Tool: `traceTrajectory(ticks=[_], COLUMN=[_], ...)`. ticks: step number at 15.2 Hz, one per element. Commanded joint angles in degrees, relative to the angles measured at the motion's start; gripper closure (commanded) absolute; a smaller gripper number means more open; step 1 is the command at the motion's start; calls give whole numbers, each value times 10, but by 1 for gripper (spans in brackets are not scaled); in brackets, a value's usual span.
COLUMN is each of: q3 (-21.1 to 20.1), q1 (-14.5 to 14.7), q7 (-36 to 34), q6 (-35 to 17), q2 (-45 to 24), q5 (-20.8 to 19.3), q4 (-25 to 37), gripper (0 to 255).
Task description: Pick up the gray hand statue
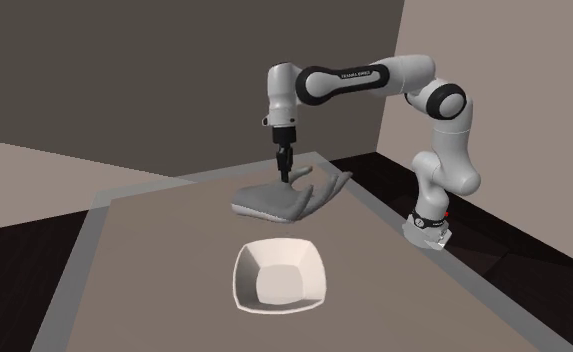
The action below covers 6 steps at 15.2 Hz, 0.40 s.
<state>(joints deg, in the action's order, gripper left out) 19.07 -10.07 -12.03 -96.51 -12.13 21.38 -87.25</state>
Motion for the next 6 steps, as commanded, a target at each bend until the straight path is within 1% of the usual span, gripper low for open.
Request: traceTrajectory(ticks=[1, 4, 6], q3=[1, 1, 1], q1=[-2, -5, -5], q7=[-3, -9, -10], q6=[16, 39, 41], q2=[-3, -6, -6], q5=[1, 2, 2], q4=[20, 48, 49], gripper=[255, 255, 255])
